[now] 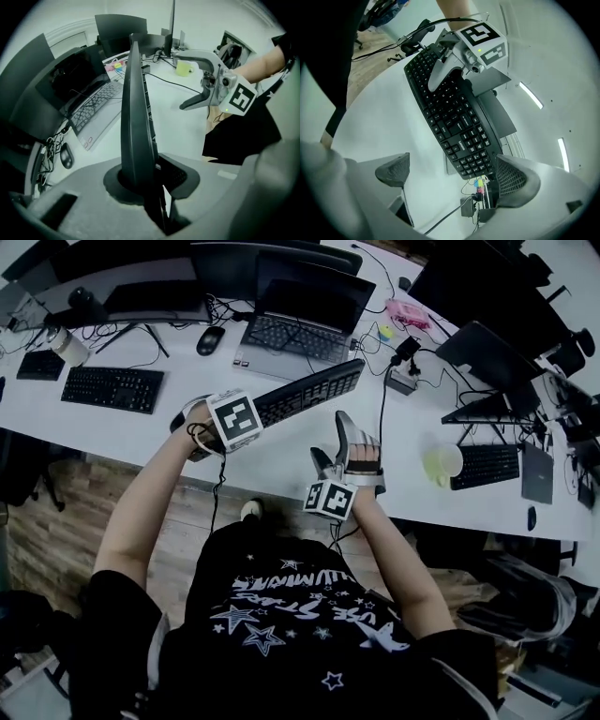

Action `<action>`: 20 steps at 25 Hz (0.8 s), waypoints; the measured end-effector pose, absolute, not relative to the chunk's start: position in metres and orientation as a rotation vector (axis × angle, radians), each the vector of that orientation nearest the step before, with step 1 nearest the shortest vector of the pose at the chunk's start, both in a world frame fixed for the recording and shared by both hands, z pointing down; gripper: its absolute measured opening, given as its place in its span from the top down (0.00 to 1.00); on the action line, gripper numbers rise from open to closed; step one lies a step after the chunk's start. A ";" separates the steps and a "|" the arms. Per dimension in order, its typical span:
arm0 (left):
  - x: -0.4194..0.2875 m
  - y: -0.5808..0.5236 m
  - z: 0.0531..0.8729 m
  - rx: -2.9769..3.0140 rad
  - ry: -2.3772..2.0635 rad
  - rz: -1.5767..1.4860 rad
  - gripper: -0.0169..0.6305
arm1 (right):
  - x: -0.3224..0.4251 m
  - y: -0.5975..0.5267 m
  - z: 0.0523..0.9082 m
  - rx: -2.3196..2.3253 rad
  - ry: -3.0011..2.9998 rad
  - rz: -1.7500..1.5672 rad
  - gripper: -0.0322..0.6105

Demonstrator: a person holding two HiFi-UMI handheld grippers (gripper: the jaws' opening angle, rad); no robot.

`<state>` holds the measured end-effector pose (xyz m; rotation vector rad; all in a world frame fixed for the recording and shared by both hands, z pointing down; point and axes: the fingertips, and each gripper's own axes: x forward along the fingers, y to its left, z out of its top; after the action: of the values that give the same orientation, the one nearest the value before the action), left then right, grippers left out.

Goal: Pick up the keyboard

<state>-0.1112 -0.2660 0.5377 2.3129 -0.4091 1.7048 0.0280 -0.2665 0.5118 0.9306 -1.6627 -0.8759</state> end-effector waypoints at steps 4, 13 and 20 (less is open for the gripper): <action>-0.107 -0.259 0.523 2.296 -0.640 1.639 0.83 | 0.050 -0.266 0.493 1.034 -1.741 -0.807 0.06; -0.089 -0.230 0.472 2.309 -1.099 1.218 0.83 | 0.092 -0.262 0.443 1.290 -2.041 -0.491 0.12; -0.070 -0.191 0.455 2.260 -1.267 0.933 0.84 | 0.120 -0.254 0.417 1.442 -2.179 -0.368 0.77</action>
<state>-0.0697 -0.1907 0.4546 2.2596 -1.2669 0.9334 0.1199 -0.2545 0.4169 1.4419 -2.1788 -0.3683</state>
